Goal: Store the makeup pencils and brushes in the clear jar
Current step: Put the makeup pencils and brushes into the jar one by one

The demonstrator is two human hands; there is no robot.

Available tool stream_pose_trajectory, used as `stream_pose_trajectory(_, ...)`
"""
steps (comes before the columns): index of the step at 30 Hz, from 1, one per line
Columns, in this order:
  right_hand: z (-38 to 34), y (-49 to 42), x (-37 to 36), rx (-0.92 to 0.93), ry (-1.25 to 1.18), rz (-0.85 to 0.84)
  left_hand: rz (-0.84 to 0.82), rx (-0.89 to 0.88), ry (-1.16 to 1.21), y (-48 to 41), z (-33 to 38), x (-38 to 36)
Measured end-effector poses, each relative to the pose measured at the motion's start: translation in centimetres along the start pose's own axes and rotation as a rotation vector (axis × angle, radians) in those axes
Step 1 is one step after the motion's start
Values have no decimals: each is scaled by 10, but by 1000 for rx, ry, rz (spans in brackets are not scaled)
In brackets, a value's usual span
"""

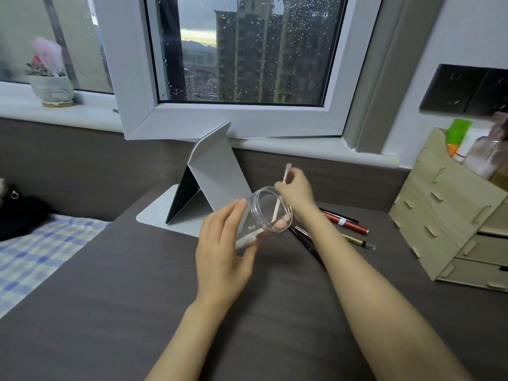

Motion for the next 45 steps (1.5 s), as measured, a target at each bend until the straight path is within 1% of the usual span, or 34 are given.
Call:
stream_pose_trajectory(3,-24,31,51,72,-277,101,-13,-2,11,0,2,-1)
stream_pose_trajectory(6,-39,71,98,199,-414,167,-31,-9,14,1,4,-2)
stream_pose_trajectory(9,-51,121,131,351,-469,296,-46,-18,22,2,7,-3)
stream_pose_trajectory(12,-55,162,138,476,-516,462,-62,-61,32,5,10,-5)
stream_pose_trajectory(13,-54,172,134,518,-520,484,-67,-80,37,6,13,-6)
stream_pose_trajectory(15,-47,182,121,570,-491,476,-82,-117,48,8,17,-7)
stream_pose_trajectory(18,-31,185,102,529,-380,378,-113,-161,57,12,22,-9)
stream_pose_trajectory(21,-17,182,92,440,-301,245,-123,-172,53,12,20,-9)
stream_pose_trajectory(23,-9,179,92,401,-216,226,-121,-170,55,12,19,-9)
stream_pose_trajectory(27,1,175,91,462,98,233,-123,-172,59,13,18,-9)
stream_pose_trajectory(31,11,172,84,547,361,234,-134,-172,55,14,15,-11)
stream_pose_trajectory(32,12,172,83,576,386,226,-140,-168,54,14,14,-12)
stream_pose_trajectory(34,16,170,86,582,302,202,-150,-149,53,14,13,-12)
stream_pose_trajectory(36,22,163,95,479,128,236,-145,-120,57,13,13,-12)
stream_pose_trajectory(37,27,157,100,408,101,281,-135,-107,62,13,12,-12)
stream_pose_trajectory(38,35,149,103,332,157,319,-122,-91,66,12,12,-11)
stream_pose_trajectory(39,43,142,104,267,288,311,-109,-70,72,12,11,-12)
stream_pose_trajectory(40,50,135,101,235,456,245,-97,-45,81,11,11,-11)
stream_pose_trajectory(41,57,130,94,235,610,147,-87,-18,90,11,10,-12)
stream_pose_trajectory(43,67,126,78,269,811,-12,-77,31,105,10,10,-11)
stream_pose_trajectory(45,69,123,62,316,920,-74,-68,65,114,10,9,-11)
Point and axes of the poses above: each hand's wrist, its own y-axis away from the middle knuckle, its own x-axis out of the back of the hand, z = x × y, the point moved 2 cm from there along -y, towards the middle knuckle, and after that the axes turned 3 degrees about y, right-handed, at the moved point
